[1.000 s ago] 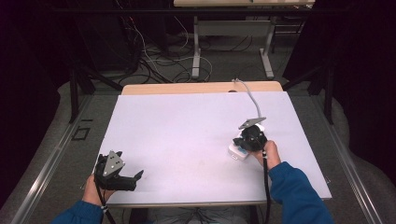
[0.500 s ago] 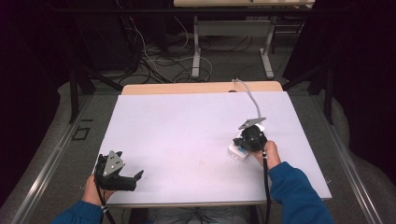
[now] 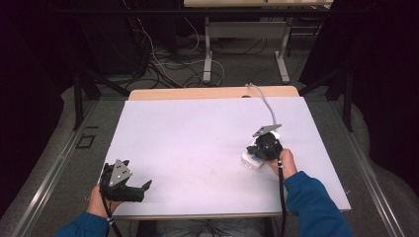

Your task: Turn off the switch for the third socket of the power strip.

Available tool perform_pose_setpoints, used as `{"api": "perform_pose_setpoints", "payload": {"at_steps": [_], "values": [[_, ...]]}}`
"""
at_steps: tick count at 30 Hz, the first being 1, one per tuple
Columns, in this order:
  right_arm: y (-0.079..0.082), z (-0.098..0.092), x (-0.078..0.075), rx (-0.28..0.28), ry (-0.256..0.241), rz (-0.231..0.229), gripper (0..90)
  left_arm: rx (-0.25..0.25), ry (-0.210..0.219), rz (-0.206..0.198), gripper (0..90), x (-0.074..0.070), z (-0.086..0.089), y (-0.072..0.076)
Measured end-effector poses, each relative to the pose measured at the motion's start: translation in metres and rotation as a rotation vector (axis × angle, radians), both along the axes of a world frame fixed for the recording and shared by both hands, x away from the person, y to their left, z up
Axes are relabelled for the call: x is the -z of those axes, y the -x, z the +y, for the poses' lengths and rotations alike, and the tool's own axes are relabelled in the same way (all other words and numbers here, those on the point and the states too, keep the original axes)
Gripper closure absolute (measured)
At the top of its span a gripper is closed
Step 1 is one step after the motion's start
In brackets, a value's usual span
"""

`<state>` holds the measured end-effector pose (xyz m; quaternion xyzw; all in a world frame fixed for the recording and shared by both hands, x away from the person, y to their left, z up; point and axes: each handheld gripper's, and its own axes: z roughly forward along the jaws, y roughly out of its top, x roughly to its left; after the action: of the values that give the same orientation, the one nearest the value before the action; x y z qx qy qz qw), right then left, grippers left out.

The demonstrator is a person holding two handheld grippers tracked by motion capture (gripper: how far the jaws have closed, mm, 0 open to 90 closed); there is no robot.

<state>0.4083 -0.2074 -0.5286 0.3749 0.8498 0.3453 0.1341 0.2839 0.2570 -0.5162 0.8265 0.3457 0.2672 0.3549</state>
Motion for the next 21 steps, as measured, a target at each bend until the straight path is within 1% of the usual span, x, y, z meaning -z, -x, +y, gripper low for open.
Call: {"api": "perform_pose_setpoints", "payload": {"at_steps": [2,3,5,6,7,8,9,10,11,12,16,17,18,21], "values": [[0.0001,0.0003,0.0001,0.001,-0.001,0.000,90.0,0.000,-0.001,0.000,0.0,0.0000,0.0000,0.0000],[-0.0001,-0.0004,0.0000,-0.009,0.012,-0.010,90.0,0.000,0.000,0.000,0.0,0.0000,0.0000,0.0000],[0.0003,0.0007,0.0002,-0.011,0.007,-0.008,90.0,0.000,0.000,0.000,0.1,0.0000,0.0001,0.0000],[0.0011,0.0020,0.0001,0.005,0.015,-0.011,90.0,0.001,0.000,0.001,0.0,0.0001,0.0000,-0.0001],[0.0010,0.0020,0.0002,-0.014,0.017,-0.020,90.0,0.001,-0.001,0.000,0.0,0.0000,0.0000,-0.0001],[0.0005,0.0016,0.0000,-0.016,0.033,-0.029,90.0,0.001,-0.001,0.000,0.0,0.0000,0.0000,-0.0001],[0.0003,0.0014,0.0000,-0.027,0.024,-0.022,90.0,0.001,-0.001,0.000,0.0,0.0001,0.0000,0.0000],[0.0014,0.0018,0.0001,-0.008,0.017,-0.017,90.0,0.001,-0.001,0.001,0.0,0.0000,0.0000,0.0000],[0.0014,0.0012,-0.0004,-0.012,0.021,-0.008,90.0,0.001,-0.001,0.001,0.0,0.0000,0.0001,0.0000],[0.0014,0.0016,0.0002,-0.007,0.014,-0.014,90.0,0.001,-0.001,0.002,0.0,0.0000,0.0001,0.0000],[0.0015,0.0015,0.0001,-0.009,0.019,-0.022,90.0,0.001,-0.001,0.000,0.0,0.0000,0.0000,0.0000],[0.0013,0.0010,0.0001,-0.013,0.026,-0.026,90.0,0.000,0.000,0.000,0.0,0.0000,0.0000,0.0000],[0.0015,0.0015,0.0001,-0.010,0.019,-0.022,90.0,0.000,0.001,0.000,0.0,0.0000,0.0001,0.0000],[0.0015,0.0014,0.0000,-0.009,0.019,-0.022,90.0,0.001,0.000,0.000,0.0,0.0000,0.0000,-0.0001]]}}
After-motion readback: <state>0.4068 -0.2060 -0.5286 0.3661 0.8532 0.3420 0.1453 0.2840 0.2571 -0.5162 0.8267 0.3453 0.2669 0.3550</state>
